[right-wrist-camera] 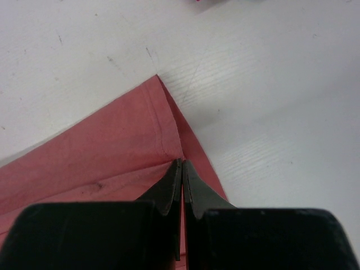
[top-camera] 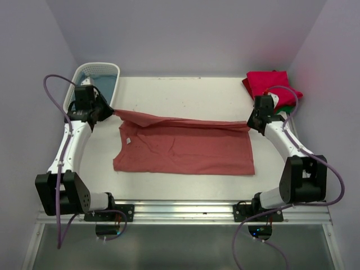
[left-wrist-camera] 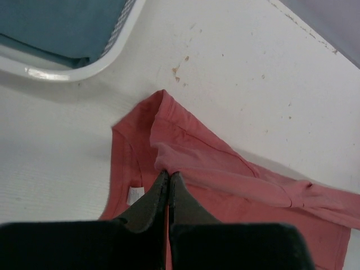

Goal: Fold and stack the t-shirts
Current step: Fold the tshirt

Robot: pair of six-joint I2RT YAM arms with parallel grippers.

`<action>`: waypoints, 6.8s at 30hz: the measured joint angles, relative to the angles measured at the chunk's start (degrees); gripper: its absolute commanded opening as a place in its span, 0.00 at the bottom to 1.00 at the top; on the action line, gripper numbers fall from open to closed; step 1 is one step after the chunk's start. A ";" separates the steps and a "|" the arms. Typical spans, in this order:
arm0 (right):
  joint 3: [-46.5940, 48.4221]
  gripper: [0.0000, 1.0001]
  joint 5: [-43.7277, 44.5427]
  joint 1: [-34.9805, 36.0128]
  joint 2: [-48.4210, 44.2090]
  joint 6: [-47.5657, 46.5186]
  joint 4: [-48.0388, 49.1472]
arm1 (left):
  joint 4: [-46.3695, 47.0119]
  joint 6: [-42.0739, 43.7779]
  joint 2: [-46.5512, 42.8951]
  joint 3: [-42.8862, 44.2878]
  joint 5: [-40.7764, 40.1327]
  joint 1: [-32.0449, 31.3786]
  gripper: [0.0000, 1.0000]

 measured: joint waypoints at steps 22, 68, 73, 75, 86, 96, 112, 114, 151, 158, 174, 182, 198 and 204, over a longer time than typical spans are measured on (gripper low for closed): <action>-9.38 0.00 -3.17 0.48 -14.67 2.51 -9.68 | -6.69 4.17 -10.14 -14.47 0.15 0.07 0.00; -2.29 0.00 -9.09 7.76 10.71 6.21 1.46 | 22.38 -6.45 7.80 -23.63 12.04 -4.57 0.00; -2.40 0.00 -9.11 7.76 13.40 5.95 2.58 | 23.17 -6.67 9.75 -25.07 10.64 -7.13 0.00; -2.51 0.00 -9.11 7.76 13.88 5.81 3.15 | 23.06 -6.95 10.47 -25.77 9.84 -7.91 0.00; -2.25 0.00 -9.11 7.76 15.30 5.77 6.69 | 26.14 -8.96 16.20 -23.85 9.05 -8.33 0.00; -4.42 0.00 -8.35 11.85 13.73 5.44 8.15 | 27.93 -11.08 33.68 -3.56 10.16 -8.46 0.00; -12.68 0.00 -6.29 44.70 5.81 14.73 4.04 | 30.53 -11.72 59.08 29.29 24.13 -8.59 0.00; -12.76 0.00 -5.79 47.65 5.75 17.25 3.69 | 30.38 -11.80 61.68 32.96 25.97 -8.59 0.00; 14.86 0.51 7.43 57.18 3.41 16.55 -18.01 | 34.95 -7.21 32.04 30.73 28.41 -12.22 0.20; 43.58 0.00 1.38 35.80 26.95 2.56 -14.91 | 34.53 -6.32 20.09 -0.20 21.84 -12.24 0.09; 78.27 0.07 -34.91 26.47 64.02 -4.70 -15.56 | 32.57 -5.18 8.92 -18.01 18.03 -13.92 0.04; 76.76 0.65 -40.46 26.53 63.87 -7.50 -13.29 | 34.07 -5.25 9.60 -22.64 18.16 -14.32 0.03; 80.13 0.57 -37.33 32.22 64.78 -13.84 -17.62 | 37.79 -6.23 13.53 -25.14 17.11 -14.32 0.02; 81.61 0.54 -33.68 32.92 66.01 -16.24 -19.19 | 38.53 -6.93 15.45 -25.16 17.22 -14.34 0.01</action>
